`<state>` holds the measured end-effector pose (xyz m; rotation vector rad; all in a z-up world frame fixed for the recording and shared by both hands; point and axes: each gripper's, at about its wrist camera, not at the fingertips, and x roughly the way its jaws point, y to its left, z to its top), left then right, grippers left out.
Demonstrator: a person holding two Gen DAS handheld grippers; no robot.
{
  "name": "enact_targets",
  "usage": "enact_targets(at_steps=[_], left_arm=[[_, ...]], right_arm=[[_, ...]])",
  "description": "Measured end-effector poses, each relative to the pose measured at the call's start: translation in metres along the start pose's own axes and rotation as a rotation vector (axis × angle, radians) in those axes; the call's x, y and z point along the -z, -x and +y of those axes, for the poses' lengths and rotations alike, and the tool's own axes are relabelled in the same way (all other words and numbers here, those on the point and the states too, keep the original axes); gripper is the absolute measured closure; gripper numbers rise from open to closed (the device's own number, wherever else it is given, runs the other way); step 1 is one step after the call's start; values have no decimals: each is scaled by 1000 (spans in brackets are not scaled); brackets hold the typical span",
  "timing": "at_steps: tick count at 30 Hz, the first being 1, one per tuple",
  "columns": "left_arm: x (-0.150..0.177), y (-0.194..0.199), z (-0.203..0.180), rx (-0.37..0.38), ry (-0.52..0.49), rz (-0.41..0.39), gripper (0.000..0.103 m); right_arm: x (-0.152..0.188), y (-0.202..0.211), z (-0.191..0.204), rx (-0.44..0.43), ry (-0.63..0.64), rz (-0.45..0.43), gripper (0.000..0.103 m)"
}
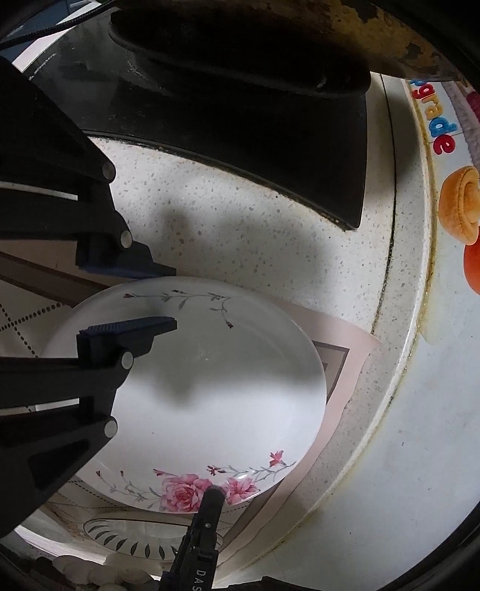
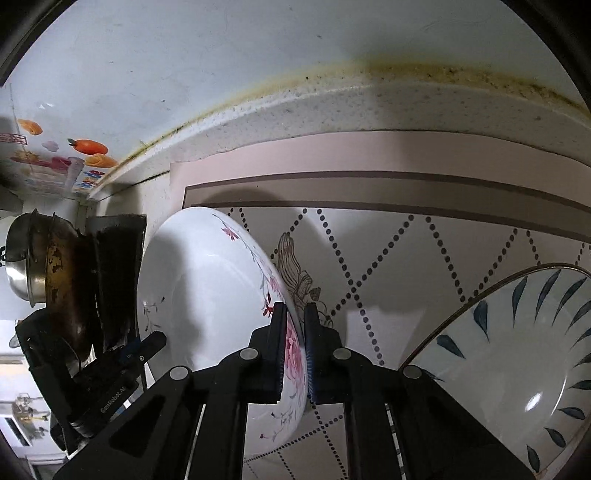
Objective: Organize plates and bowls
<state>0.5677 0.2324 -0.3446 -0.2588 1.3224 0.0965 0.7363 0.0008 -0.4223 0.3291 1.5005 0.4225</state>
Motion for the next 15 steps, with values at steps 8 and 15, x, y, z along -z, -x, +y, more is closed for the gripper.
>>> enact_targets(at_steps=[8,15], left_arm=[[11,35,0,30,-24,-54,85],[44,86,-38,64,-94,-100,85]], right_arm=[[18,29,-2,0,25,-35,92],[57,86,-18,-41,14,-99,92]])
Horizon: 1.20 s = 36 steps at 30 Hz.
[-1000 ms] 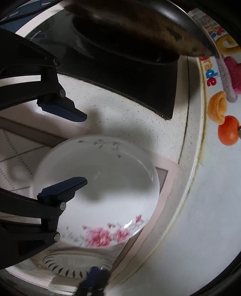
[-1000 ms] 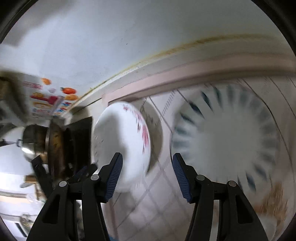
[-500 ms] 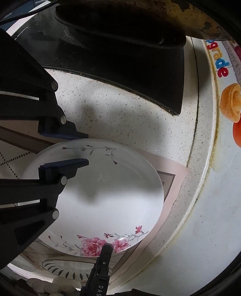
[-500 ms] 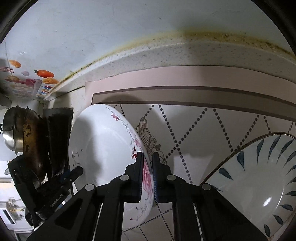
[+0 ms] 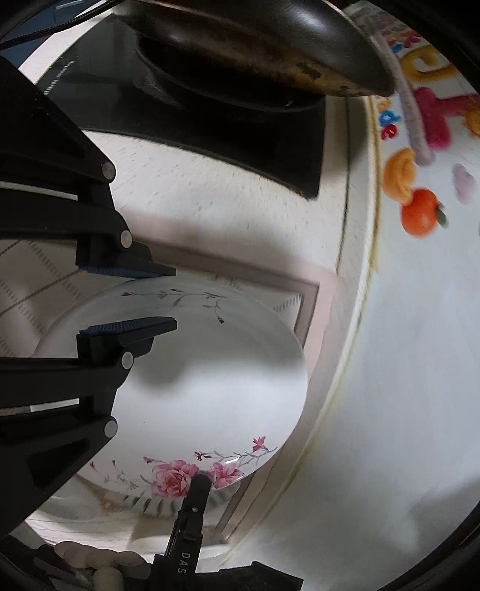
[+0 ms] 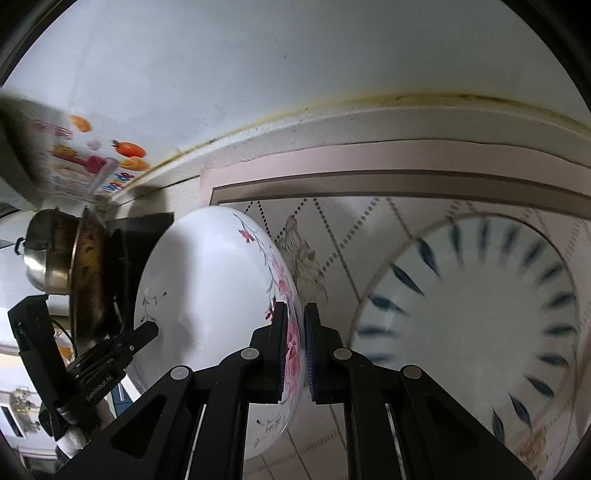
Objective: Organize plates and bowls
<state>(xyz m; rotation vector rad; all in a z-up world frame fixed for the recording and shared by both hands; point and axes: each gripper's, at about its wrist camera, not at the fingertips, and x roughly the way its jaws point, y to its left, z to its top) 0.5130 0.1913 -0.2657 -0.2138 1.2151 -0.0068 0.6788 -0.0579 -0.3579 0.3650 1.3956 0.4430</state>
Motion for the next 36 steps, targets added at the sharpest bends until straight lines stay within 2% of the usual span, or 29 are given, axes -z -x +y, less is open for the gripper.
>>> enact_targets(at_steps=[5,10,17,25,30,36], left_arm=[[13,7,-50,51,-44,15,85],[54,17,-102,85,-110,33,85],[103,2,-160,117,-185,87,85],[139,-28,-191,86,-239,173,85],[149,-39,-197,50,-264,200,85],[152,-49,-202,16,-270,219,85]], right_arm=[[41,54,-24,-12,-24,-38,92],[97,106,-56,23,-37,-59,92],[178,149,-118,62,-103,-53,92],[236,148,-173,81,-164,-25,92],[252,137,-190,73,-187,-14,92],[255,128,-193,76,-185,-8,92]])
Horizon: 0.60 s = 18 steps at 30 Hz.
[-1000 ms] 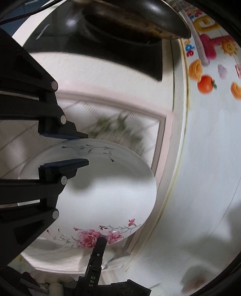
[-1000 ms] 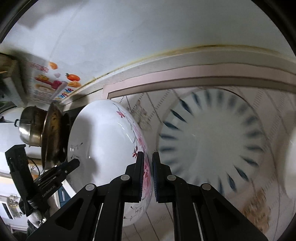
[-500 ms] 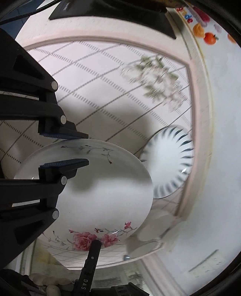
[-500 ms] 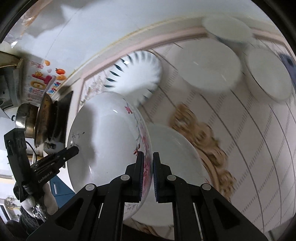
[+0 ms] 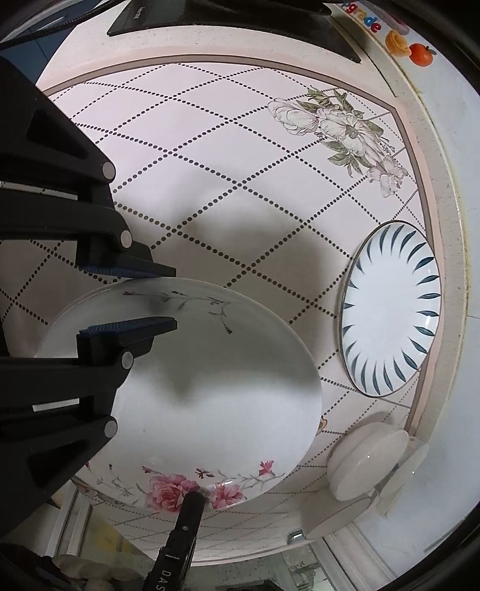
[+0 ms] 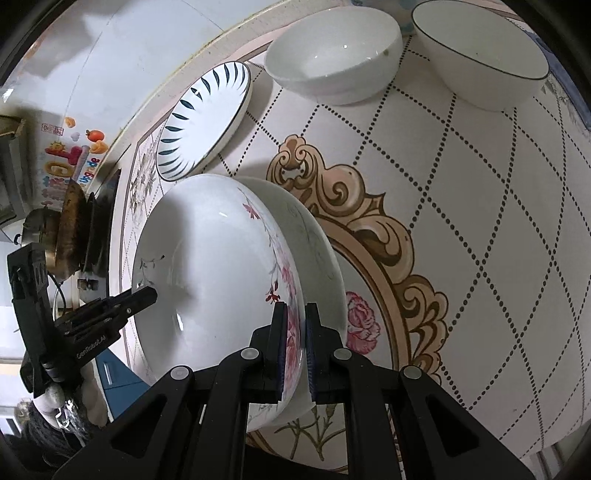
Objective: Organize plates and bowls
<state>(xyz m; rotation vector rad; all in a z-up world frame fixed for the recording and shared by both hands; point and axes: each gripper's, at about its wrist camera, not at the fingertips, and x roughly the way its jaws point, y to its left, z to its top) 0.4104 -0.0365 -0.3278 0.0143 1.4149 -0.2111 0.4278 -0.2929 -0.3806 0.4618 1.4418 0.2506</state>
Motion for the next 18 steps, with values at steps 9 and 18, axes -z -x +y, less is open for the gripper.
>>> enact_targets(at_steps=[9,18], left_arm=[[-4,-9,-9,-34,-11,16,85],[-5,-18,-19,-53,-31,31,85]], right_arm=[[-2,-11,1,8,-6,10,92],[-3,-10,1,18,-5,17,92]])
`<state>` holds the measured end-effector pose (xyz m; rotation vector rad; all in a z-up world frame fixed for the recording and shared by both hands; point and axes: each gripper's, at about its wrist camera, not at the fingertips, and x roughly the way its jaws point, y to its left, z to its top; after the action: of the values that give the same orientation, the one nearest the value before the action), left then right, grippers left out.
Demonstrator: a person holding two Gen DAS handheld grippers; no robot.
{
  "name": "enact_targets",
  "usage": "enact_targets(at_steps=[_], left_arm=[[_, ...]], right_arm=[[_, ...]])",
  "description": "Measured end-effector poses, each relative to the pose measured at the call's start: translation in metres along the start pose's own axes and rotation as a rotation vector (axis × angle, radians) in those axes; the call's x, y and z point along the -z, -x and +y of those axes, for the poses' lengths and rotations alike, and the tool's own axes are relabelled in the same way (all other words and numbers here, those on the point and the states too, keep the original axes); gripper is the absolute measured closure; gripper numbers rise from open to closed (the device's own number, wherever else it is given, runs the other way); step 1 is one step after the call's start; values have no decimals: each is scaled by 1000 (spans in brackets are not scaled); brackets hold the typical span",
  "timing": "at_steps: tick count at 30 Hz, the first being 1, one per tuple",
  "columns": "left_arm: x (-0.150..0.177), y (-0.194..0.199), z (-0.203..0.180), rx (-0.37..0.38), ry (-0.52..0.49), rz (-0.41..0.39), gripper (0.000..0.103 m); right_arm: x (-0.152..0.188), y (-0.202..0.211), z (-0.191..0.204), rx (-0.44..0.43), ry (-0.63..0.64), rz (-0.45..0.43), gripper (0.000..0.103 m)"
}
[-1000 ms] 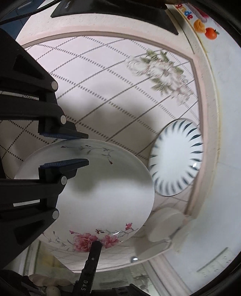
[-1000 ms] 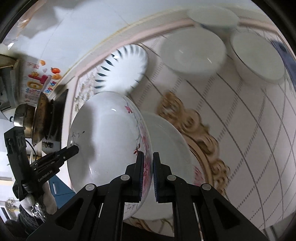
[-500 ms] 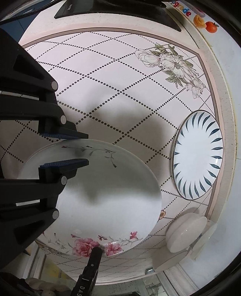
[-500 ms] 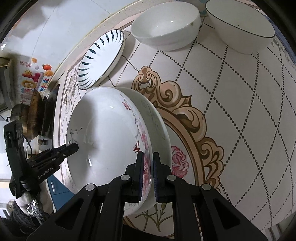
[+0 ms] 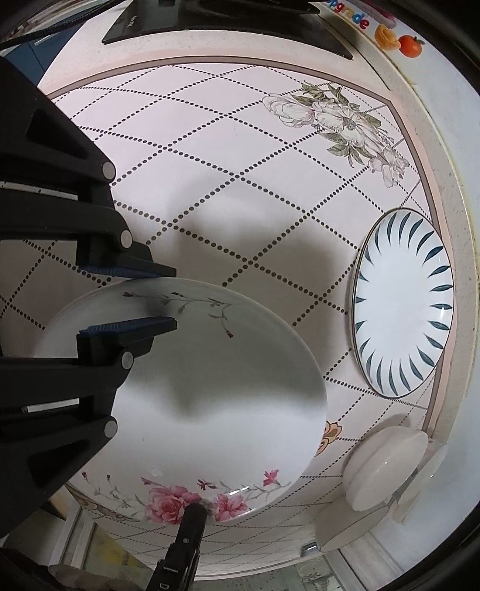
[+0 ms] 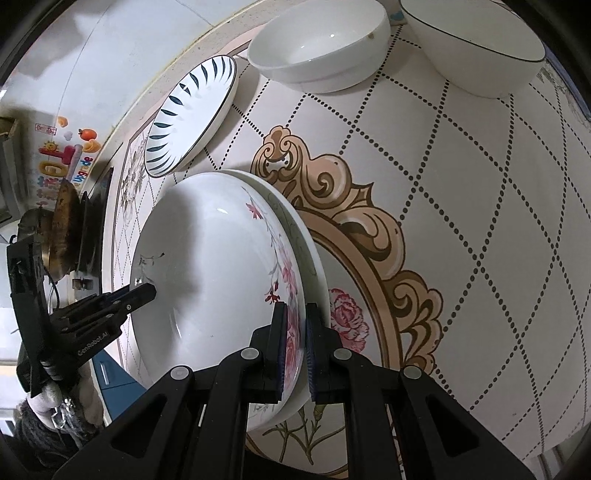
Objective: Organize plates and bowls
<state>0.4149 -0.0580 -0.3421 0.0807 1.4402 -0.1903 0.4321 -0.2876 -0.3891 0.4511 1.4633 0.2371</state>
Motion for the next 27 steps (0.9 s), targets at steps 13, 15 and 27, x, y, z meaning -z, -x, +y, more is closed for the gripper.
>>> enact_targets(at_steps=[13,15,27], left_arm=[[-8,-6,6,24,-1,25,85],[-9,2,12,36,6,25,85],[-116,20,89,89,147,-67,75]], right_arm=[[-1,12,-7,-5,-51,101,87],[-3,16,-9,4,-56,113,86],[-92,38,48,-118,-92,-75,53]])
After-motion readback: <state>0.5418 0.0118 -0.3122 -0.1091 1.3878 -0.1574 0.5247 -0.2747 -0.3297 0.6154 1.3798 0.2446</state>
